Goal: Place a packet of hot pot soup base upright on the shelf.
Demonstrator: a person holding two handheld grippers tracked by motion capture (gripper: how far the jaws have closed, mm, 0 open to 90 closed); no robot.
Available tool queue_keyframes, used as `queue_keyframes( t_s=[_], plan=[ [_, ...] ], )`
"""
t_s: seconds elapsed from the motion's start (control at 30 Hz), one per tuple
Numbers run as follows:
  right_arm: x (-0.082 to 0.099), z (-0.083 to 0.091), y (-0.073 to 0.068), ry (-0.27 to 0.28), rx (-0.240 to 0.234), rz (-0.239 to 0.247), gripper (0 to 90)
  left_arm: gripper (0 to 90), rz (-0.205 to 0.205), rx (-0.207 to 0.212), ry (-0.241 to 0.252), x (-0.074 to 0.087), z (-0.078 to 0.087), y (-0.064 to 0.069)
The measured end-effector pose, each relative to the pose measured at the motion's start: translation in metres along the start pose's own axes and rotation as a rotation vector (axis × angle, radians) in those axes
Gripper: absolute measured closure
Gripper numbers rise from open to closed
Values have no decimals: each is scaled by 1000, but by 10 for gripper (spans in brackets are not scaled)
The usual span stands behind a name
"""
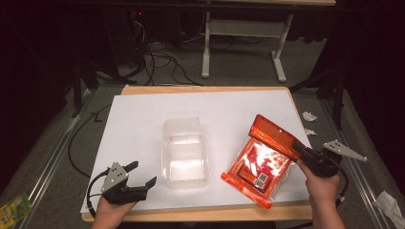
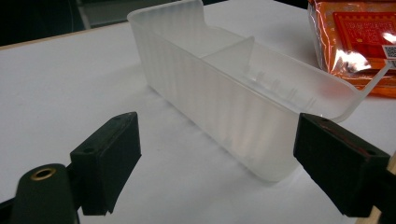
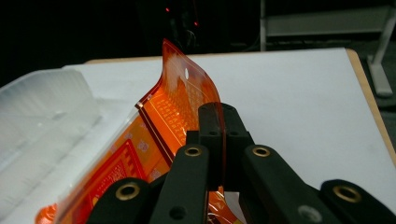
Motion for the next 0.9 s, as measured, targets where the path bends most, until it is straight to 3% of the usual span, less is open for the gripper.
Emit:
queue_keyframes(
  t_s=[0.2, 0.33, 0.4, 0.6, 0.67, 0.9],
  plan=[
    [-15, 0, -19, 47, -46, 15, 900, 160, -6, 17, 8, -4, 0, 7],
    [-32, -2, -42, 85, -87, 60, 900, 170, -16, 31, 9, -7, 0, 14],
    [-34, -2, -46, 89, -94, 70, 900, 171, -18, 36, 15, -9, 0, 17],
    [-49, 0, -71, 115, -140, 131, 900, 185, 5, 67, 35, -16, 2, 26],
    [-55, 0, -83, 132, -158, 160, 900, 227, 10, 89, 39, -21, 2, 32],
    [-57, 13, -99, 166, -209, 199, 900, 258, 22, 105, 24, -28, -4, 43]
  ],
)
Point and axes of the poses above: each handheld gripper's, and its own axes: z roughly backward along the jaws, x roughly out of its underside, y roughly to its right, the point moved 6 cm from there along -z, roughly forward along the jaws, and after that the axes turned 1 degree about y, right-handed, at the moved point
